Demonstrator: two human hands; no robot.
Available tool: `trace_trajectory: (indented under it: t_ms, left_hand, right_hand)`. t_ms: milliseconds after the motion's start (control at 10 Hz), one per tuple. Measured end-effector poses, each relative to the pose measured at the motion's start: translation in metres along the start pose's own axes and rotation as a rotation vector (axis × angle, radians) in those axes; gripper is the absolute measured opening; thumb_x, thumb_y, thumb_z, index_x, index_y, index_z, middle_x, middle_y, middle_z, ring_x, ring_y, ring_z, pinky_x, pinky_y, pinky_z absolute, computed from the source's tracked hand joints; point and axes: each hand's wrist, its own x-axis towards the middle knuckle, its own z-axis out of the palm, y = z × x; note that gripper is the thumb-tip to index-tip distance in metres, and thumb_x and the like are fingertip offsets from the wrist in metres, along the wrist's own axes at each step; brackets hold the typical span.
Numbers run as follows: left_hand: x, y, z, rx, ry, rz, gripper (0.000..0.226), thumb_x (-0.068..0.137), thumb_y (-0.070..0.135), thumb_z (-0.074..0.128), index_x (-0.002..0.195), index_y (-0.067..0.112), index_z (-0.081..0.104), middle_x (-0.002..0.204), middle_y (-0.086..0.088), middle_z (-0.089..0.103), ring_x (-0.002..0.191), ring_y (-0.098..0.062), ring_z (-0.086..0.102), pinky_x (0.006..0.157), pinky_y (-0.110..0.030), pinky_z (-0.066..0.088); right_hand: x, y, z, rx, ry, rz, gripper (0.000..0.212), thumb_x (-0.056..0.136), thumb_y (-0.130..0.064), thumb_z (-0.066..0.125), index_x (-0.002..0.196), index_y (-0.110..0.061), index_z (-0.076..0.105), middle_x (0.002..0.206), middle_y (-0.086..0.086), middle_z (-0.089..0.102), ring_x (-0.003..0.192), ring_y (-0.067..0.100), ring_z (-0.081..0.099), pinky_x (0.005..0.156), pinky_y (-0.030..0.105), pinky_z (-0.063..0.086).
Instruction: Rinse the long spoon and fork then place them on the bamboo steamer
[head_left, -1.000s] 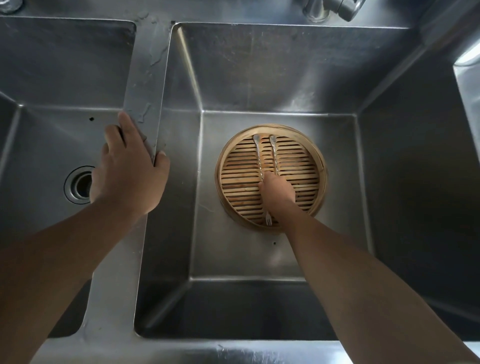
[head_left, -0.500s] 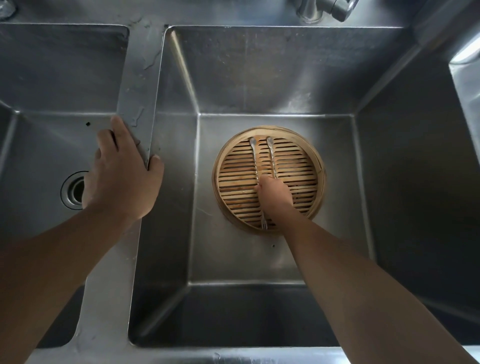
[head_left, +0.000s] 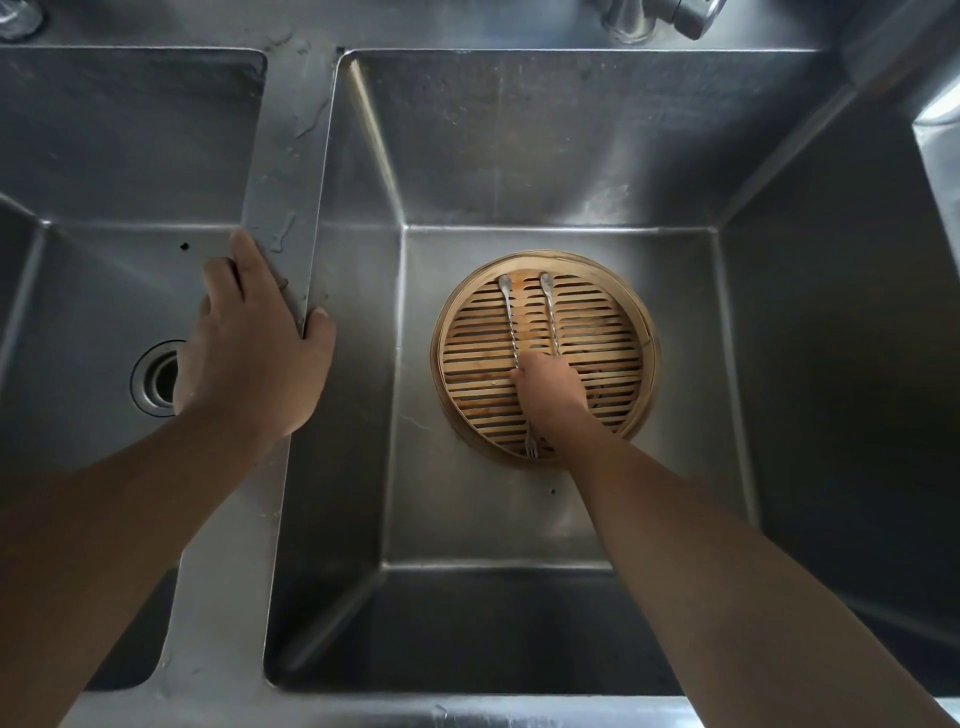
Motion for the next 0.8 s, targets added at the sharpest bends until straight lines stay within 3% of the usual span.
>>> trace_trajectory:
  t_ms: [500,600,800]
  left_hand:
    - [0.001,0.001,-0.001,0.006,-0.011,-0.01,0.078,0.091,0.043,0.047,0.152,0.013,0.007,0.14,-0.017,0.031,0.113,-0.046,0.051,0.081,-0.059,0.048]
    - [0.0,0.001,-0.001,0.012,-0.01,-0.003,0.079,0.091,0.042,0.047,0.152,0.012,0.008,0.138,-0.018,0.033,0.111,-0.046,0.052,0.078,-0.058,0.049]
    - [-0.001,0.004,-0.004,0.007,-0.009,-0.032,0.078,0.091,0.038,0.048,0.152,0.007,0.009,0.135,-0.02,0.036,0.112,-0.044,0.051,0.074,-0.054,0.049]
  right_hand:
    - [-0.005,-0.004,-0.005,0.035,-0.011,0.018,0.022,0.097,-0.031,0.051,0.096,-0.012,0.061,0.086,0.008,0.066,0.079,0.025,0.063,0.065,0.035,0.053]
    - [-0.01,-0.006,-0.008,0.078,-0.02,0.038,0.023,0.095,-0.033,0.054,0.098,-0.011,0.058,0.086,0.007,0.065,0.079,0.024,0.062,0.062,0.033,0.047]
    - [-0.031,-0.005,-0.021,0.155,0.03,0.083,0.03,0.096,-0.037,0.054,0.11,-0.01,0.053,0.09,0.007,0.065,0.078,0.023,0.063,0.06,0.034,0.05]
